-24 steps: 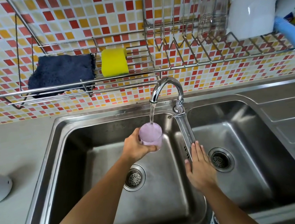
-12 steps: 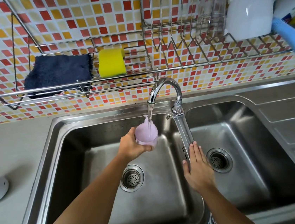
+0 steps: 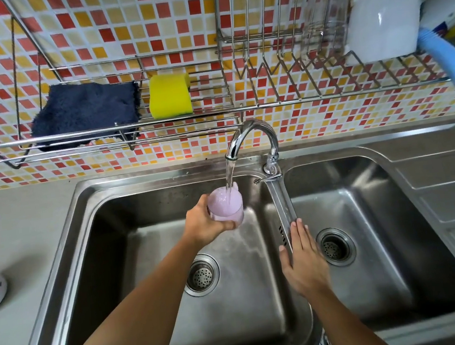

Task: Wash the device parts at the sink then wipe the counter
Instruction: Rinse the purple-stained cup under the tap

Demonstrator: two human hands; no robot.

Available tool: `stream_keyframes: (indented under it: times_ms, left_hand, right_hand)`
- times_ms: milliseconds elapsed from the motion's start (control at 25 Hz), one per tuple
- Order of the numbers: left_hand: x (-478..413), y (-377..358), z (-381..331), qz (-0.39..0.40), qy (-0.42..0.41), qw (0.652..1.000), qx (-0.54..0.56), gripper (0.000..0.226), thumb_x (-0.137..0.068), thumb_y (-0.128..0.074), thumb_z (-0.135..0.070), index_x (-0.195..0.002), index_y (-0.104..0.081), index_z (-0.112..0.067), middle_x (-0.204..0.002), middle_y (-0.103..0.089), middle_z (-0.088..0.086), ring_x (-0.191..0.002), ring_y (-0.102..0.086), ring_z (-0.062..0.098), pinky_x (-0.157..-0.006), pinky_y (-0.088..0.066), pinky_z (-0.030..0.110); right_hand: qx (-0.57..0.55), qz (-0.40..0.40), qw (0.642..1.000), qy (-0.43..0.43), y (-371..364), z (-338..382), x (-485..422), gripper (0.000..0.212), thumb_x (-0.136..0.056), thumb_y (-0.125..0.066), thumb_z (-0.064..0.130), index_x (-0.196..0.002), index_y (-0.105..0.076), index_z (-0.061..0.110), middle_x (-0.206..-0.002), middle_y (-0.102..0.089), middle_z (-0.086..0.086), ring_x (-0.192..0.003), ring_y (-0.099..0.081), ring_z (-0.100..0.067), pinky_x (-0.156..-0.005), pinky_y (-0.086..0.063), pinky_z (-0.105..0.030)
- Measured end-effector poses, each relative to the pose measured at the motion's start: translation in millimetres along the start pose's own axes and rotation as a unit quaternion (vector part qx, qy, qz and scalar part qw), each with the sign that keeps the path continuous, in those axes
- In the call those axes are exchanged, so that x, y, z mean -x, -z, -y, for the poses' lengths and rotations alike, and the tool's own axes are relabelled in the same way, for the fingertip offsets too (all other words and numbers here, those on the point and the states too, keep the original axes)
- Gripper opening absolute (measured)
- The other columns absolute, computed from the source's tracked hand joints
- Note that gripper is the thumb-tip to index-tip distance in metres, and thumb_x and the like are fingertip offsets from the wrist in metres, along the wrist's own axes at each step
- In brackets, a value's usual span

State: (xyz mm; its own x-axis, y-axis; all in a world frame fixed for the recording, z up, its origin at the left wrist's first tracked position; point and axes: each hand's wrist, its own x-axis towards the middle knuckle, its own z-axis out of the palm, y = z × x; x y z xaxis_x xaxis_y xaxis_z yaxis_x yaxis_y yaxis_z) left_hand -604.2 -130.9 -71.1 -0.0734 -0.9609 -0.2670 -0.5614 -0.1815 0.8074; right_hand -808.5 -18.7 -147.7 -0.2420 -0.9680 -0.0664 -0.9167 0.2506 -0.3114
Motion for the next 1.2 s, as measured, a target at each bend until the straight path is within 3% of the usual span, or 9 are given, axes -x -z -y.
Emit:
stream_keyframes:
  times_ms: [160, 360, 520, 640, 760, 920, 1000, 1080, 1200]
  left_hand:
    - [0.7, -2.1, -0.4, 0.004, -0.007, 1.0, 0.009, 0.075, -0.053, -0.09, -0.024, -0.119, -0.053, -0.02, -0.103, -0.061, -0.003, -0.094, -0.058, 0.02, -0.076, -0.044, 0.023]
    - [-4.4, 2.6, -5.7, 0.005, -0.027, 1.0, 0.014, 0.073, -0.052, -0.091, -0.024, -0.114, -0.054, -0.02, -0.099, -0.063, -0.004, -0.088, -0.06, 0.018, -0.072, -0.045, 0.019]
    - [-7.1, 8.9, -5.7, 0.008, -0.043, 0.999, 0.008, 0.072, -0.053, -0.09, -0.025, -0.115, -0.054, -0.021, -0.096, -0.061, -0.007, -0.084, -0.058, 0.014, -0.063, -0.042, 0.009]
    - [-3.5, 13.0, 2.5, 0.01, -0.048, 0.999, -0.015, 0.074, -0.047, -0.091, -0.03, -0.112, -0.055, -0.023, -0.099, -0.064, -0.005, -0.089, -0.06, 0.019, -0.075, -0.051, 0.025]
    - [1.8, 13.9, 9.9, 0.013, -0.051, 0.999, -0.012, 0.074, -0.046, -0.091, -0.03, -0.111, -0.055, -0.023, -0.1, -0.064, -0.004, -0.089, -0.062, 0.02, -0.079, -0.054, 0.032]
    - [6.4, 14.6, 11.6, 0.014, -0.059, 0.998, -0.006, 0.072, -0.049, -0.091, -0.026, -0.111, -0.055, -0.026, -0.099, -0.064, -0.006, -0.087, -0.061, 0.016, -0.075, -0.052, 0.024]
    - [7.7, 16.4, 13.7, 0.012, -0.052, 0.999, -0.006, 0.075, -0.046, -0.091, -0.03, -0.111, -0.055, -0.027, -0.098, -0.064, -0.005, -0.087, -0.062, 0.018, -0.075, -0.053, 0.025]
    - [11.9, 17.3, 13.8, 0.014, -0.043, 0.999, -0.002, 0.08, -0.041, -0.087, -0.035, -0.114, -0.055, -0.026, -0.1, -0.064, -0.005, -0.09, -0.062, 0.019, -0.076, -0.053, 0.026]
    - [18.8, 18.0, 16.9, 0.011, -0.029, 1.0, 0.002, 0.075, -0.045, -0.09, -0.025, -0.111, -0.053, -0.02, -0.1, -0.062, -0.004, -0.09, -0.058, 0.019, -0.065, -0.044, 0.01]
  right_hand:
    - [-0.069, -0.001, 0.998, -0.004, 5.6, 1.6, 2.3, 0.064, -0.093, -0.023, 0.043, -0.149, -0.014, 0.013, -0.157, -0.007, 0.002, -0.144, -0.009, -0.013, -0.114, -0.012, -0.029]
    - [-0.248, -0.094, 0.96, -0.088, 24.2, 1.7, -14.8, 0.044, -0.097, -0.041, 0.02, -0.139, -0.039, 0.01, -0.146, -0.039, -0.01, -0.132, -0.038, -0.025, -0.105, -0.029, -0.029]
    - [-0.157, -0.119, 0.98, 0.033, 55.5, 19.8, -87.7, 0.041, -0.09, -0.047, 0.007, -0.13, -0.049, 0.009, -0.128, -0.054, -0.012, -0.114, -0.051, -0.03, -0.096, -0.039, -0.033]
    - [-0.022, -0.006, 0.991, 0.135, 69.2, 39.4, -129.7, 0.048, -0.09, -0.049, 0.012, -0.137, -0.042, 0.016, -0.137, -0.047, -0.006, -0.127, -0.04, -0.025, -0.103, -0.038, -0.037]
    - [0.083, 0.082, 0.981, 0.154, 62.4, 50.9, -146.6, 0.043, -0.091, -0.052, 0.02, -0.133, -0.044, 0.019, -0.14, -0.045, -0.005, -0.132, -0.034, -0.024, -0.105, -0.038, -0.039]
    - [0.083, 0.022, 0.99, 0.111, 70.1, 60.8, -153.9, 0.025, -0.099, -0.037, 0.02, -0.115, -0.05, 0.006, -0.116, -0.06, -0.018, -0.105, -0.058, -0.035, -0.083, -0.047, -0.038]
    - [0.013, -0.031, 0.998, 0.058, 77.1, 56.5, -150.3, 0.027, -0.099, -0.034, 0.015, -0.115, -0.053, 0.005, -0.109, -0.063, -0.023, -0.098, -0.061, -0.038, -0.082, -0.048, -0.039]
    - [-0.151, -0.057, 0.986, -0.033, 83.6, 54.1, -143.3, 0.03, -0.099, -0.037, 0.015, -0.12, -0.056, 0.009, -0.111, -0.064, -0.023, -0.101, -0.06, -0.037, -0.087, -0.046, -0.037]
    - [-0.253, -0.055, 0.964, -0.059, 79.6, 52.7, -133.9, 0.039, -0.098, -0.04, 0.019, -0.134, -0.043, 0.005, -0.127, -0.055, -0.023, -0.115, -0.052, -0.037, -0.097, -0.039, -0.037]
